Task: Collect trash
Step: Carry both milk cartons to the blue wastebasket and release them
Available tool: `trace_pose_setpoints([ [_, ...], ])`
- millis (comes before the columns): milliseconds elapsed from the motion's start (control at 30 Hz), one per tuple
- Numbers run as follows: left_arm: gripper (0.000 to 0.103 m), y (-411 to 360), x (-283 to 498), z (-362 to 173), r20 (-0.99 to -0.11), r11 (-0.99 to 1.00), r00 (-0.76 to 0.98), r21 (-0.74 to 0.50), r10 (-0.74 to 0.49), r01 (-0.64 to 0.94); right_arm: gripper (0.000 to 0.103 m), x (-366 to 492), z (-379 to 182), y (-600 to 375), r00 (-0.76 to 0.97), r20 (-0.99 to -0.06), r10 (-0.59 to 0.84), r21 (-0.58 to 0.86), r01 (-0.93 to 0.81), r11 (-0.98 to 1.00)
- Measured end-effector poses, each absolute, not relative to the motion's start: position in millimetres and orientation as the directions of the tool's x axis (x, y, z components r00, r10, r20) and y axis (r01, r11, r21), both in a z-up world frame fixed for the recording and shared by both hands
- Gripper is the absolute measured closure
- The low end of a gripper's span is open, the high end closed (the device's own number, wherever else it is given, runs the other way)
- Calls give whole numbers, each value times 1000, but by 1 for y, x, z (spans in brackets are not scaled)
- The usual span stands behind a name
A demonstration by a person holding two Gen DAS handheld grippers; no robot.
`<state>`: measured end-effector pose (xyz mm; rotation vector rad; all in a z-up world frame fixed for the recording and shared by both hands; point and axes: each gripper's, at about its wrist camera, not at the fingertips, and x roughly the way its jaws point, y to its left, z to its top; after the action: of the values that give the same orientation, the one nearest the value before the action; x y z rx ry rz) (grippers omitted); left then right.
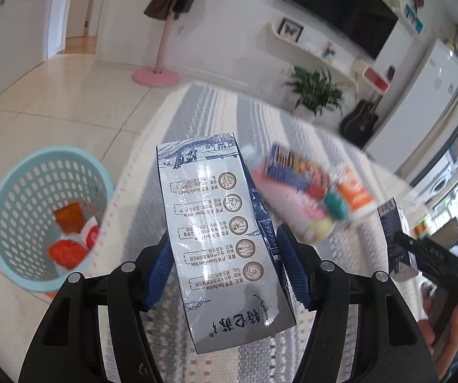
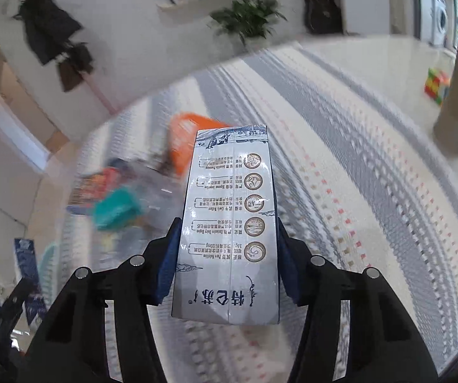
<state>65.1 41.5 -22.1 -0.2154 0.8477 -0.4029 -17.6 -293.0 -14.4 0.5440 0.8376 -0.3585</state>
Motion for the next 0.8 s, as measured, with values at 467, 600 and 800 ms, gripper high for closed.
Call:
trace_pose_setpoints([
  [467,42,177,78,26,-612,932,731,-353,-301,88,52,57,77,-82,733,-652,195,238,-47,970],
  [600,42,217,90,8,-643,930,720,-368,-260,7,52,86,65,-21,677,-685,270,222,-160,962],
  [800,42,259,116,-33,-713,929,669,-358,-209,-91,51,131,18,48,553,-759,346,260,-229,938],
])
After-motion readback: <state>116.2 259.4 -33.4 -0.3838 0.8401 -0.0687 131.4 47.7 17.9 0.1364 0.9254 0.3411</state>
